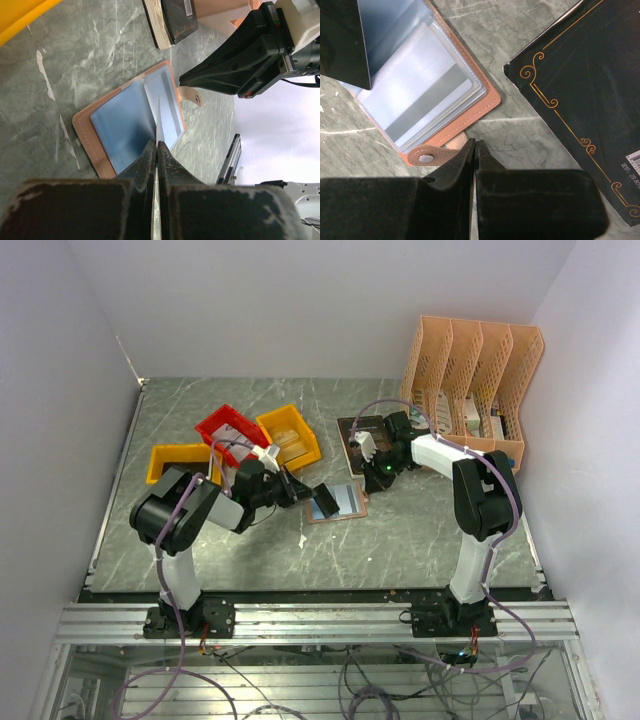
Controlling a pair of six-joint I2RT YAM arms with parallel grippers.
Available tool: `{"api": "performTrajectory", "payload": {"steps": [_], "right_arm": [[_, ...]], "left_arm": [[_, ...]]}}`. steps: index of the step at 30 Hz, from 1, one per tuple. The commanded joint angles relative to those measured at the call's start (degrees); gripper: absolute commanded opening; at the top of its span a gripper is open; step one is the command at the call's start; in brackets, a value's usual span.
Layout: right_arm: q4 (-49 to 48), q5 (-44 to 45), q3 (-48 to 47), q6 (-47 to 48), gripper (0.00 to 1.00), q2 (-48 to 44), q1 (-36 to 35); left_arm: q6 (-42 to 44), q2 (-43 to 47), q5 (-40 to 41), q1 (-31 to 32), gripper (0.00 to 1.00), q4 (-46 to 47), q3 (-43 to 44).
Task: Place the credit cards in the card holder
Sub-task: Adjust the credit card.
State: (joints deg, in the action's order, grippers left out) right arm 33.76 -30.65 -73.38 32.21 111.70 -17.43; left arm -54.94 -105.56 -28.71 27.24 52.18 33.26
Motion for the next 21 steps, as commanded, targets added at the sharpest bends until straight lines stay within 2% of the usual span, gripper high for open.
{"api": "performTrajectory", "payload": {"steps": [1,15,21], "right_arm": [[0.20,-0.89,-1.42,0.14,0.02,1.03,-0.19],[0.41,-0.96,-1.59,0.18,0.02,1.49,-0.49],[0.28,-0.90,-1.65,0.06,0.02,1.63,-0.68]], "left_arm": [[0.46,-0.98,-1.32,0.57,0.07,3.07,1.48],[6.17,0.51,1.42,0.73,0.07,-10.93,4.06],[6.38,-0.78,0.59,1.01,0.07,-11.71,5.66]]}}
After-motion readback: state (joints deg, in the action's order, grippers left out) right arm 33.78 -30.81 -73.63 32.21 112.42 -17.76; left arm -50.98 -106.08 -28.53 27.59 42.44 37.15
